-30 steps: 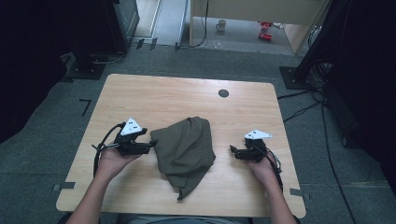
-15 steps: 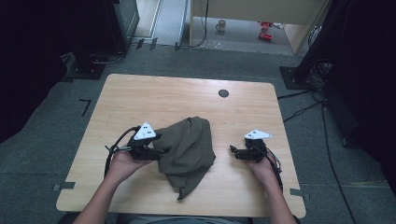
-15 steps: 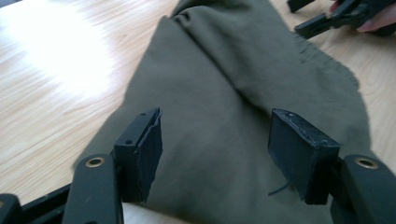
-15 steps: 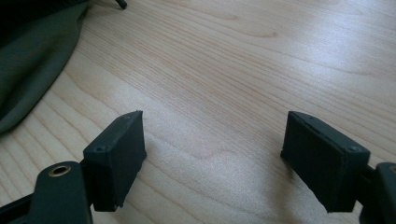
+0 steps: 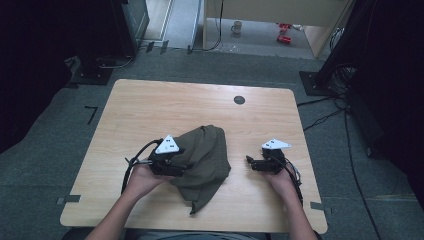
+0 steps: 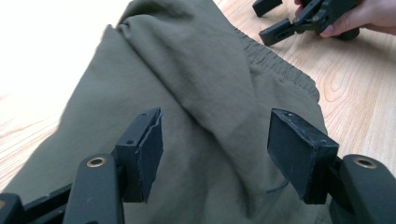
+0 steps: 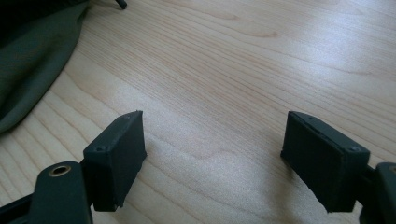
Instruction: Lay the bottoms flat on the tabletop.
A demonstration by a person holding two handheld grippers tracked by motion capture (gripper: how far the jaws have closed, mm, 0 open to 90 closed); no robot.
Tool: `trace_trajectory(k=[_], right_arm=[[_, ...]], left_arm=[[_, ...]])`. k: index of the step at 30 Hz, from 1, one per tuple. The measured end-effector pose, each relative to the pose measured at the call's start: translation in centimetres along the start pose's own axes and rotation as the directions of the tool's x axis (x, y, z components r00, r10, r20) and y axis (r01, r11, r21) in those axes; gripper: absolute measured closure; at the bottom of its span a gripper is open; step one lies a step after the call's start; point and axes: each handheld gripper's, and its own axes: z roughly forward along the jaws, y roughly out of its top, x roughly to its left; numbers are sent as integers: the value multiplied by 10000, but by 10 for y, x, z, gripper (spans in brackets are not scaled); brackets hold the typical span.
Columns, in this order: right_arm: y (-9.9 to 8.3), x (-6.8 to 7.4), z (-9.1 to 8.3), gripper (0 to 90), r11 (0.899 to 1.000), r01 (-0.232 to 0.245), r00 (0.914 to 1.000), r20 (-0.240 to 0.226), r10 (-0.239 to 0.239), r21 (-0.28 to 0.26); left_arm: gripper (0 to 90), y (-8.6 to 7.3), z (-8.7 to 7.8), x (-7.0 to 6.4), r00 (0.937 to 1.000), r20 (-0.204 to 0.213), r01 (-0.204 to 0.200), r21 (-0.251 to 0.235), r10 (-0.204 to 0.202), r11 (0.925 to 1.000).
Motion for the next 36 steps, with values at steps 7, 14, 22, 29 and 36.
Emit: trace_trajectory(k=[7, 14, 22, 29, 36], right_arm=[[0, 0, 0, 209, 10000, 1, 10000, 2, -1, 0], [0, 0, 0, 210, 10000, -3, 10000, 5, 3, -1], [0, 0, 0, 212, 10000, -12, 10000, 6, 12, -2], [0, 0, 0, 214, 10000, -27, 10000, 16, 27, -4], [0, 0, 0, 216, 10000, -39, 10000, 21, 39, -21]], left_arm=[[412, -1, 13, -4, 9994, 329, -108, 160, 103, 9998], [481, -5, 26, -2, 9963, 833, 149, 520, -192, 9985], [897, 0, 26, -3, 9972, 743, -1, 445, -33, 9990], [900, 23, -5, 15, 9947, 891, 575, -588, -521, 9966], [900, 32, -26, 63, 9902, 544, 1324, -776, -1284, 9882]])
